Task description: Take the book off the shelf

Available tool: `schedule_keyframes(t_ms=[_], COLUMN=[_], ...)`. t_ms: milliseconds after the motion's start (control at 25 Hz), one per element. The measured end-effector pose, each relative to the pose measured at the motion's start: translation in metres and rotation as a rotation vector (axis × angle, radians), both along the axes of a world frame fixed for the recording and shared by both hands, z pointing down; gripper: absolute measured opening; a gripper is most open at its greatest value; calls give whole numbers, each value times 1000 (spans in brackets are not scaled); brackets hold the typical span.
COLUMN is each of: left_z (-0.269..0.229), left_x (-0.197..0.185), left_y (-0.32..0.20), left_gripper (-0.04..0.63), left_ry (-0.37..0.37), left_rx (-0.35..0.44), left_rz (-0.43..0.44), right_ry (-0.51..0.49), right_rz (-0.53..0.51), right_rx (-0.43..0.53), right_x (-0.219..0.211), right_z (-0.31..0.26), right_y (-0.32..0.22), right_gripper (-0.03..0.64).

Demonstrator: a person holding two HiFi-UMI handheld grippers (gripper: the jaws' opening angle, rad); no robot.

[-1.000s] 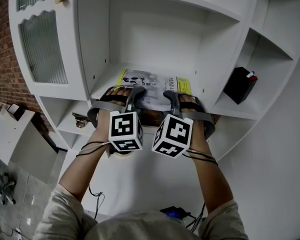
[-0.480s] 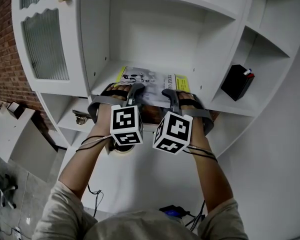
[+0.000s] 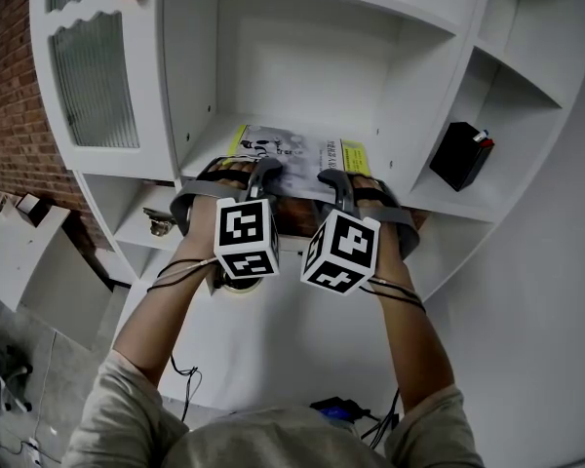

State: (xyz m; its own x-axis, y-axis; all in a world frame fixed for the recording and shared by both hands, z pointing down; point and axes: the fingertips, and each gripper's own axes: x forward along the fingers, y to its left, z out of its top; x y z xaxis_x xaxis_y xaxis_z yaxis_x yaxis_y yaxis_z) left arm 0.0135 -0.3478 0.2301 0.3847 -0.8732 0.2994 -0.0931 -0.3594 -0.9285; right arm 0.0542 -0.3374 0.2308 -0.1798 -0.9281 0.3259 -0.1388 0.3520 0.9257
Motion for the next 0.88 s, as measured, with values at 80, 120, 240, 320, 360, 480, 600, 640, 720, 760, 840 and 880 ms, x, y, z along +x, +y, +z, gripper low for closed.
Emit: schedule_keyframes(t_ms=[80, 120, 240, 320, 360, 480, 600, 640, 720, 760, 840, 880], left_z=[-2, -3, -7, -7, -7, -6, -3, -2, 0, 0, 1, 2], left_x=[-1, -1, -2, -1, -1, -2, -1, 0, 0, 0, 0, 0], left_y=[5, 8, 21, 26, 26, 26, 25, 25, 23, 21, 18, 16], left_gripper=[150, 141, 103, 100, 101, 107, 113, 120, 133, 138, 158, 171], left_ry=[3, 7, 4, -5, 0, 19, 22, 24, 28, 27, 17, 11], left_rx=[-2, 0, 10, 21, 25, 27, 25, 25, 24, 24, 28, 30], left_rz=[3, 4, 5, 6, 7, 10, 12, 12, 10, 7, 0, -3], right_ry=[13, 19, 22, 12, 5, -13, -4, 0, 6, 10, 13, 11], right_rz=[-2, -4, -7, -4, -2, 6, 22, 27, 37, 40, 45, 45], right_rx=[10, 12, 11, 17, 23, 31, 37, 38, 39, 38, 31, 25], right_x=[0, 0, -1, 0, 0, -1, 0, 0, 0, 0, 1, 1], right_z=[-2, -3, -4, -4, -4, -1, 3, 5, 7, 8, 10, 12], right_y=[5, 8, 21, 25, 26, 24, 18, 16, 10, 8, 4, 2], right_gripper=[104, 104, 95, 96, 98, 102, 133, 145, 168, 173, 184, 191])
